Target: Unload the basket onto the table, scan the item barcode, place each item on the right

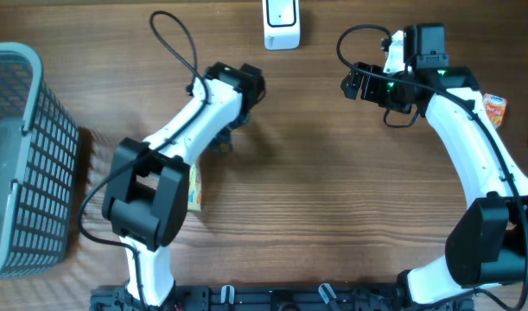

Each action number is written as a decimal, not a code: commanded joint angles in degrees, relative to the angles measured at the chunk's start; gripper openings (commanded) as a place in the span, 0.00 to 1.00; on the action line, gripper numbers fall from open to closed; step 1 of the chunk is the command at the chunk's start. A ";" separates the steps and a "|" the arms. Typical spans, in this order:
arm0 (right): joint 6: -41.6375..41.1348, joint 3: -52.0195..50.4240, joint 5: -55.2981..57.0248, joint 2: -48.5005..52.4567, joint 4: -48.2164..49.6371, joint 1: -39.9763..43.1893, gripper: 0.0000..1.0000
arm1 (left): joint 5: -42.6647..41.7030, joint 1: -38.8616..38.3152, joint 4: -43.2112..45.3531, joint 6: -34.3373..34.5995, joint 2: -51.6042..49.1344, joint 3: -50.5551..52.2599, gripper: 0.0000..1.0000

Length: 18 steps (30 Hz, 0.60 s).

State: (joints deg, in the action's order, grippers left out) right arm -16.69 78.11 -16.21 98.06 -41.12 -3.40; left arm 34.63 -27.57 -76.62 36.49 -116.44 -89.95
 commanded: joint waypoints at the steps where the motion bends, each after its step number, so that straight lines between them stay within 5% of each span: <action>1: -0.42 0.15 0.74 0.76 0.13 0.04 1.00 | -7.06 -3.96 2.78 1.42 0.39 -0.13 0.69; 3: -0.42 0.15 0.74 0.76 0.13 0.04 1.00 | -9.22 -5.66 3.10 1.29 0.39 -0.13 0.70; 7: -0.42 0.15 0.74 0.76 0.13 0.04 1.00 | -10.73 -5.92 2.47 1.29 1.07 -0.44 0.48; 8: -0.42 0.15 0.74 0.76 0.13 0.04 1.00 | -10.75 -5.92 2.38 1.27 1.16 -0.46 0.49; 9: -0.42 0.15 0.74 0.76 0.13 0.04 1.00 | -10.34 -5.88 2.19 1.29 1.16 -0.46 0.57; 11: -0.42 0.15 0.74 0.76 0.11 0.04 1.00 | -10.36 -4.26 1.57 1.40 1.16 -0.46 1.00; 15: -0.42 0.15 0.74 0.76 0.13 0.04 1.00 | -17.84 7.48 3.41 4.13 1.16 -0.44 1.00; 18: -0.42 0.15 0.74 0.76 0.13 0.04 1.00 | -31.50 17.84 8.55 -10.40 1.14 -0.22 1.00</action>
State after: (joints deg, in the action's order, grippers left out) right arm -16.67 78.11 -16.21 98.06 -41.12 -3.40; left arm 15.09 -16.16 -70.15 36.60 -116.44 -89.95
